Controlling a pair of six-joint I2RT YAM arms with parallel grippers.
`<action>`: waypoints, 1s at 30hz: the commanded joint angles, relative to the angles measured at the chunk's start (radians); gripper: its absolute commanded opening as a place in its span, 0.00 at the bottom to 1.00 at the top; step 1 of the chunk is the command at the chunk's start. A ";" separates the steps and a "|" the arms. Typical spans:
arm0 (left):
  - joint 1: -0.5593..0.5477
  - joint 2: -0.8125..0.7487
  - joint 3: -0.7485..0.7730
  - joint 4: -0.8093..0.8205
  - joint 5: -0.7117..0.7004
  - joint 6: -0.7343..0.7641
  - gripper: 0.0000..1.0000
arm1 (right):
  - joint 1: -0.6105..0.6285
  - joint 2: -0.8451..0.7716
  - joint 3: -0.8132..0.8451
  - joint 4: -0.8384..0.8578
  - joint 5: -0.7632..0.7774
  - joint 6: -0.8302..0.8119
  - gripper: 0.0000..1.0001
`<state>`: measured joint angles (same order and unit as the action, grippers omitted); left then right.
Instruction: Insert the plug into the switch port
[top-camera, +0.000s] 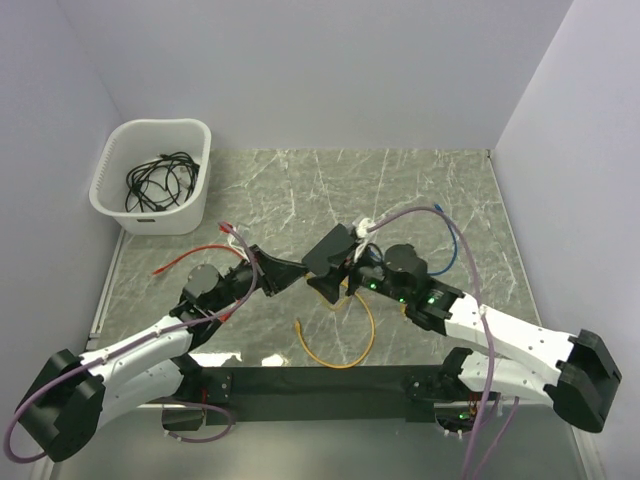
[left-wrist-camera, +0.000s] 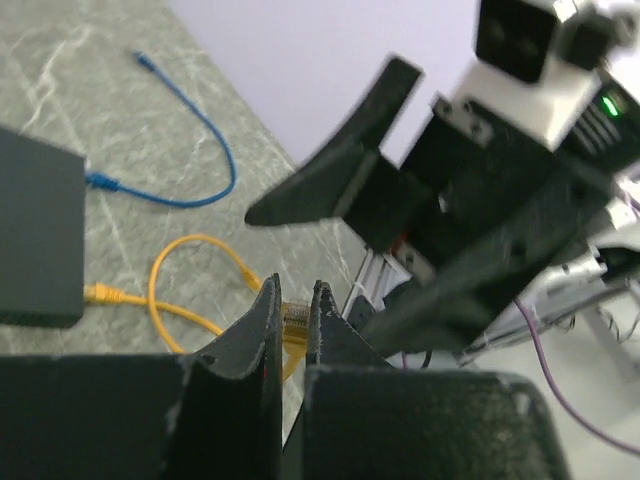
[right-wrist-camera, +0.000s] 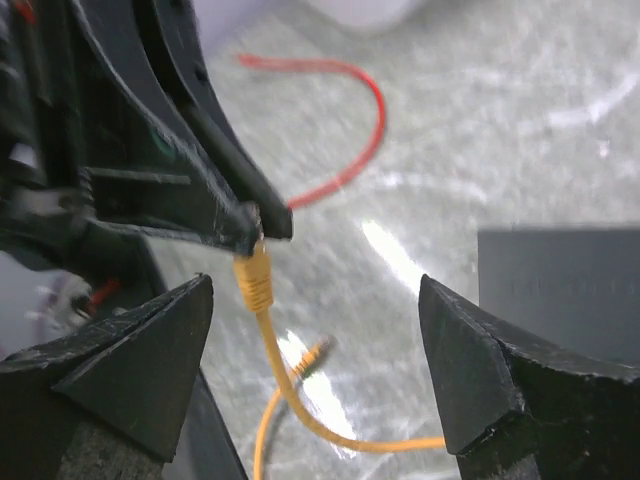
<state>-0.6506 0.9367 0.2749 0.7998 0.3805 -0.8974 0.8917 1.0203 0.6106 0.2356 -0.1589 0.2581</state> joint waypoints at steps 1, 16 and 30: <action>0.023 -0.027 0.038 0.140 0.158 0.101 0.01 | -0.103 -0.086 -0.028 0.132 -0.222 0.036 0.90; 0.075 0.057 0.102 0.493 0.417 0.052 0.00 | -0.204 -0.069 -0.064 0.398 -0.643 0.191 0.56; 0.075 0.103 0.118 0.507 0.408 0.045 0.00 | -0.180 0.009 -0.003 0.413 -0.654 0.205 0.54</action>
<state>-0.5789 1.0355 0.3481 1.2324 0.7715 -0.8555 0.6994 1.0260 0.5571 0.5926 -0.8055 0.4561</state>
